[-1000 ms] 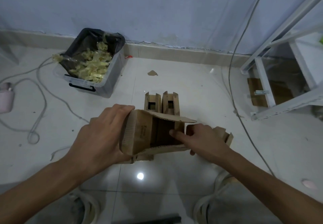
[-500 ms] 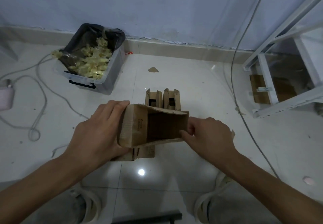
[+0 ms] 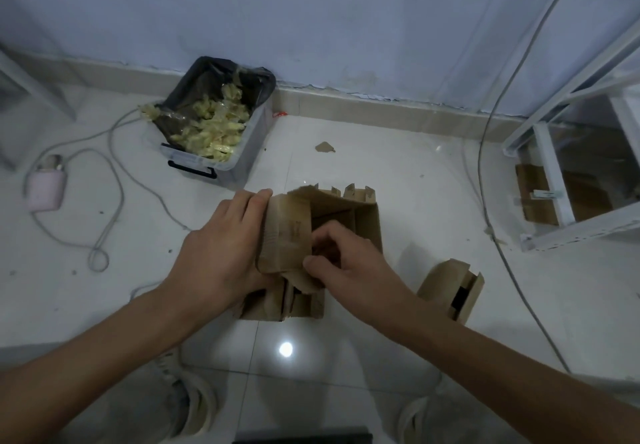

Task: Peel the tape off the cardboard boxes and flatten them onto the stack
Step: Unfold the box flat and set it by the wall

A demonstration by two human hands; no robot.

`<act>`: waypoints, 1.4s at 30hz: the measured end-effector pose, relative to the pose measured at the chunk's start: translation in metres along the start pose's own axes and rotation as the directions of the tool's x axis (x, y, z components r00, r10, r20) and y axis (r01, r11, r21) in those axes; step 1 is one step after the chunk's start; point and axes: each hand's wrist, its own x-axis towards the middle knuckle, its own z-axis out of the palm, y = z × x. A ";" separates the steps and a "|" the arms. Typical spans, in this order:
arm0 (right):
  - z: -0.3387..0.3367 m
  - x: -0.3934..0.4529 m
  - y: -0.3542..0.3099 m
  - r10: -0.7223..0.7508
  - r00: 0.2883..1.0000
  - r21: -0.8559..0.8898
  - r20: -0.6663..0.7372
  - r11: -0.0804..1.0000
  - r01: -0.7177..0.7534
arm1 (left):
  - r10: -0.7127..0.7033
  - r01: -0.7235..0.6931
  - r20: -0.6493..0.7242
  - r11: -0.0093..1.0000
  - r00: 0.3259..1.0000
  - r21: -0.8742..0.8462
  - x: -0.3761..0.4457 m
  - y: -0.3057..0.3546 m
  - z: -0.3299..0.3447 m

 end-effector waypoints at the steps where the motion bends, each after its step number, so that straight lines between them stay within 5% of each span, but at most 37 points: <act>1: 0.001 0.003 -0.006 -0.019 1.000 0.056 -0.016 0.998 0.020 | -0.030 0.030 -0.002 1.000 1.000 0.007 0.001 -0.004 -0.001; 3: 0.003 0.007 -0.018 -0.103 0.994 0.088 0.020 0.991 0.101 | -0.081 0.081 0.011 0.997 0.997 0.016 0.003 -0.012 -0.003; 6: 0.002 0.011 -0.024 -0.266 0.945 -0.159 0.189 0.942 0.297 | -0.088 0.089 0.019 0.994 0.996 -0.063 0.003 -0.018 -0.002; 9: -0.012 0.017 -0.013 -0.356 0.932 -0.335 0.064 0.872 0.356 | -0.087 0.100 0.054 0.936 0.995 -0.339 0.003 -0.024 -0.005; 11: -0.030 0.020 0.004 -0.391 0.912 -0.506 -0.126 0.816 0.280 | -0.163 0.197 0.110 0.788 0.980 -0.584 0.000 -0.029 -0.014; 13: -0.052 0.022 0.022 -0.318 0.922 -0.576 -0.220 0.805 0.140 | -0.160 0.269 0.216 0.533 0.963 -0.803 -0.005 -0.030 -0.025; 14: -0.061 0.021 0.029 -0.213 0.948 -0.500 -0.238 0.863 0.068 | -0.127 0.288 0.258 0.418 0.958 -0.862 -0.008 -0.030 -0.030; 16: -0.068 0.017 0.034 0.059 0.983 -0.074 -0.173 0.995 -0.073 | -0.063 0.322 0.317 0.270 0.946 -0.908 -0.013 -0.027 -0.035; 18: -0.063 0.009 0.039 0.210 0.976 0.337 -0.062 0.925 -0.178 | -0.055 0.366 0.362 0.182 0.931 -0.913 -0.015 -0.026 -0.033; 19: -0.061 0.007 0.046 0.232 0.971 0.409 -0.053 0.892 -0.190 | -0.074 0.385 0.378 0.142 0.923 -0.912 -0.014 -0.026 -0.031; 25: -0.064 -0.001 0.043 0.198 0.955 0.432 -0.219 0.897 -0.087 | -0.259 0.469 0.448 0.023 0.856 -0.883 0.011 -0.016 -0.029; 30: -0.085 0.002 0.035 0.255 0.937 0.472 -0.241 0.874 -0.117 | -0.126 0.547 0.599 -0.294 0.791 -0.784 0.025 0.007 -0.041; 36: -0.102 0.016 0.024 0.248 0.936 0.251 -0.249 0.950 -0.185 | -0.126 0.490 0.552 -0.330 0.824 -0.807 0.048 0.017 -0.056; 38: -0.107 0.021 0.019 0.289 0.936 0.337 -0.203 0.918 -0.210 | -0.065 0.495 0.542 -0.331 0.838 -0.804 0.053 0.019 -0.052; 40: -0.114 0.025 0.009 0.336 0.938 0.562 -0.088 0.794 -0.232 | -0.086 0.525 0.544 -0.175 0.834 -0.833 0.060 0.020 -0.044; 42: -0.125 0.030 -0.007 0.313 0.950 0.688 0.004 0.689 -0.230 | -0.250 0.498 0.468 0.069 0.848 -0.865 0.076 0.022 -0.036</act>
